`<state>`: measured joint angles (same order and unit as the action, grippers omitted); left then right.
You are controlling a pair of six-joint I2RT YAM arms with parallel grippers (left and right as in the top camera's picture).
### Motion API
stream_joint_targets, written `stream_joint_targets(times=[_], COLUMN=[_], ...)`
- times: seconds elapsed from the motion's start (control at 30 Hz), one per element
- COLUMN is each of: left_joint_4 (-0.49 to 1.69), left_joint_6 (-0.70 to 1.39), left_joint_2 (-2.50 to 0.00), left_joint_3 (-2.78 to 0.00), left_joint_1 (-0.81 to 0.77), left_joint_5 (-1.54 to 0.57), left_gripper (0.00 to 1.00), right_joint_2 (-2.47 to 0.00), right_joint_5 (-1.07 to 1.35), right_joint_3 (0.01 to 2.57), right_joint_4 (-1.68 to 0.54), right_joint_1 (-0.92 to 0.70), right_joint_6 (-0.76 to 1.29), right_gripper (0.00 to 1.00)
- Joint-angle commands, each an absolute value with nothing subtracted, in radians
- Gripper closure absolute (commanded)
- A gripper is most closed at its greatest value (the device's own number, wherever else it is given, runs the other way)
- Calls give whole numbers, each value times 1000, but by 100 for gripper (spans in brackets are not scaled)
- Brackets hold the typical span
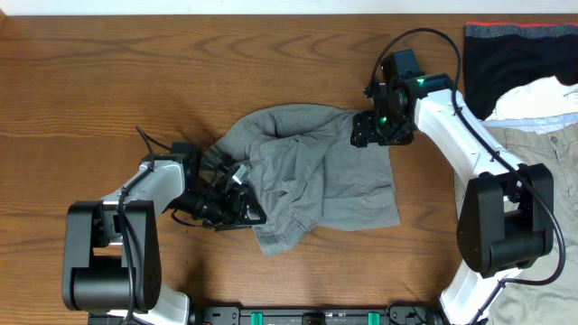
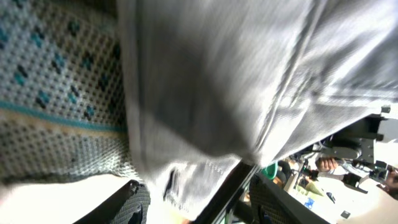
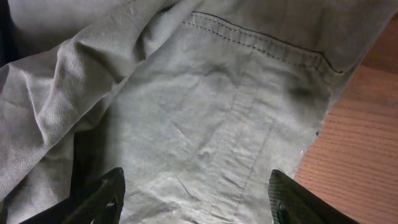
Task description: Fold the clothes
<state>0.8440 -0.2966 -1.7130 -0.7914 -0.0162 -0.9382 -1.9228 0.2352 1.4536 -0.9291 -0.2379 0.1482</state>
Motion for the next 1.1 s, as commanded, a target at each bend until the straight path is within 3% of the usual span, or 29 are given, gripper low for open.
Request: stream_joint_targets(times=[0.0,0.27,0.53,0.67,1.07], left_joint_4=[855,777,781,752,740], left_joint_6=[-320,-321,-226,-214,-212], left_joint_2=[-1717,-1717,-1717,-1717,-1717], left_joint_3=[-786,-786,-786,-786,-786], left_joint_1=[-17,-18,-17,-18,-28], left_joint_5=[-905,-1044,-755,-751,-942], left_gripper=[46,46,46,46,45], right_joint_2=[-1914,-1914,-1914,-1914,-1914], right_joint_5=[236,236,236,236,236], right_joint_3=[1456,1456,1456,1456,1456], right_joint_4=[-925,-923,-924,-920,-916], right_joint_1=[-231,-231,-231,-231,-230], right_joint_6=[134,134,134,133,134], right_gripper=[28,28,28,28,28])
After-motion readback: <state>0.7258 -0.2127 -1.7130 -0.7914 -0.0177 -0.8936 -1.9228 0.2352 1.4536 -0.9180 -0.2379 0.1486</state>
